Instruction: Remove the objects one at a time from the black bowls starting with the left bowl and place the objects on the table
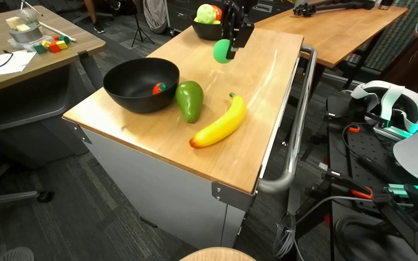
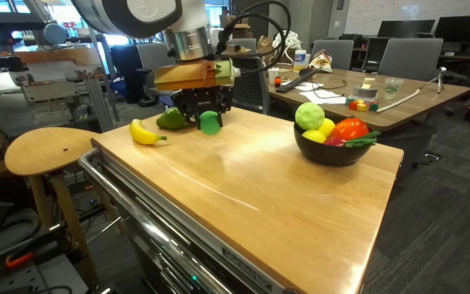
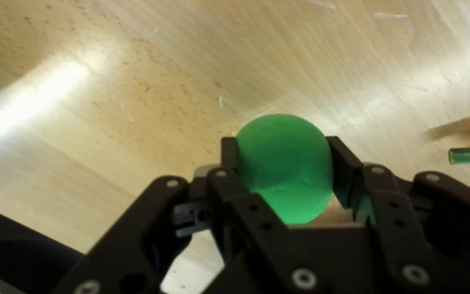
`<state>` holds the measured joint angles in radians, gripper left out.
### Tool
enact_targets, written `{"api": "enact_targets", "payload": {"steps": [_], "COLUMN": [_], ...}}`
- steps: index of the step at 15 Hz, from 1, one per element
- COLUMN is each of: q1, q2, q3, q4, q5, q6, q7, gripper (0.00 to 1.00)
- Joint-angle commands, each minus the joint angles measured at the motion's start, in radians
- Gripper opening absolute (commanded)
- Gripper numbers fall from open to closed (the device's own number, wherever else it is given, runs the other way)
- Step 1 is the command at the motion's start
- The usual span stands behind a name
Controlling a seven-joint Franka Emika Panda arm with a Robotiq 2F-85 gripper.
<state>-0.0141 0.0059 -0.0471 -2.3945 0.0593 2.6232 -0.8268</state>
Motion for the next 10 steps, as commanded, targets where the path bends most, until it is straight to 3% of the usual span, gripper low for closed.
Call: {"api": "enact_targets", "payload": {"steps": [1,3,4,7,8,10], "q1": [-0.006,-0.002,0.001,0.017,0.026,0.043], "q2": [0.066,0.067,0.058,0.002,-0.021,-0.045], "q3": [0.008,0.014,0.019,0.046,0.061,0.087], "q4": [0.051,0.056,0.053,0.052,0.062,0.079], "q5": [-0.122,-0.171,-0.191,-0.244,-0.234,-0.182], "q6": [-0.007,-0.035,-0.045,-0.116,-0.158,-0.134], "q7": [0.059,0.073,0.077,0.086,0.096,0.099], "gripper": [0.29,0.79,0.79,1.0,1.0,1.0]}}
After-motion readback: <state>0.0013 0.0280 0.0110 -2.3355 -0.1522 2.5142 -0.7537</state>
